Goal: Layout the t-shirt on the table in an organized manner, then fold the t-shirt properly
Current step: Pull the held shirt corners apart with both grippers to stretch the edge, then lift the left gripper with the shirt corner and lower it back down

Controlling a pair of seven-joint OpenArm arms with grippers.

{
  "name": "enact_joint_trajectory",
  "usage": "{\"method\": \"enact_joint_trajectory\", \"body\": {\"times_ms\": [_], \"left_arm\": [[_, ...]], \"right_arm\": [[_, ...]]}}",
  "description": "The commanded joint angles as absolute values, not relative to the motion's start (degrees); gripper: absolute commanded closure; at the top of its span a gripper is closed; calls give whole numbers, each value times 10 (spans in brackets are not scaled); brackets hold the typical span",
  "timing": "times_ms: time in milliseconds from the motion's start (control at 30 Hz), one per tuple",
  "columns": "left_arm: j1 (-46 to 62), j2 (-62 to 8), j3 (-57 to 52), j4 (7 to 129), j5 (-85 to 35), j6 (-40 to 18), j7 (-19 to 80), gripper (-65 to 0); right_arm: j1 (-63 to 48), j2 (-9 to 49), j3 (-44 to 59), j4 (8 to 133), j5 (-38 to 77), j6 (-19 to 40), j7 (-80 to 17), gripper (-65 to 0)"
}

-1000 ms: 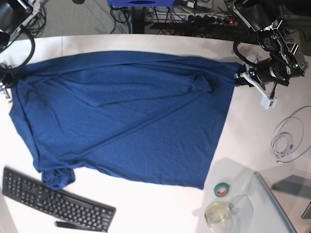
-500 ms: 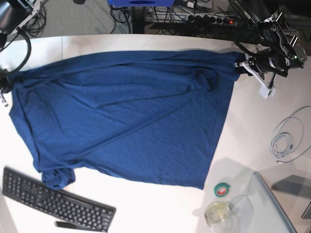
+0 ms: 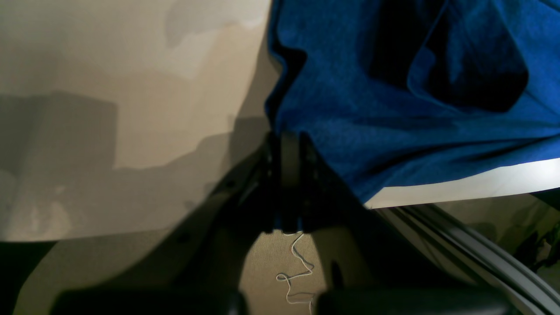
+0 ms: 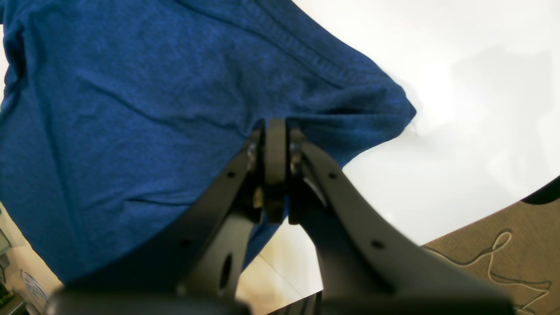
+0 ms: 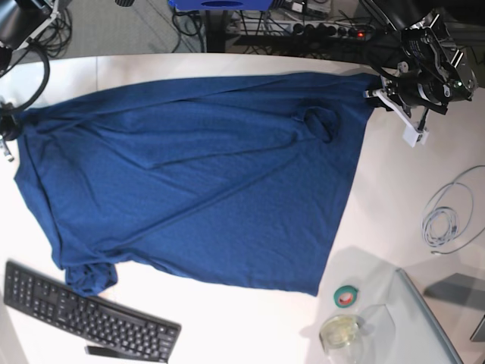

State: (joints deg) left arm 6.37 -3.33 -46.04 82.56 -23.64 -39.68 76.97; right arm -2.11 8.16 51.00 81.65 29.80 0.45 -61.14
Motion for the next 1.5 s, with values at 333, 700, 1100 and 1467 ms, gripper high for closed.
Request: {"method": "enact_joint_trajectory", "body": {"times_ms": [333, 700, 1100, 1467], "left_arm": [[96, -47, -469, 835, -242, -400, 767, -66], [137, -53, -517, 852, -245, -400, 767, -533], [212, -33, -465, 827, -245, -400, 660, -533], [215, -19, -436, 756, -296, -400, 596, -532]], "right_arm": [[-24, 91, 510, 829, 305, 9, -607, 0], [-24, 90, 510, 829, 305, 10, -607, 0], [-24, 90, 510, 827, 304, 44, -606, 0], [-36, 90, 510, 828, 305, 44, -605, 0]]}}
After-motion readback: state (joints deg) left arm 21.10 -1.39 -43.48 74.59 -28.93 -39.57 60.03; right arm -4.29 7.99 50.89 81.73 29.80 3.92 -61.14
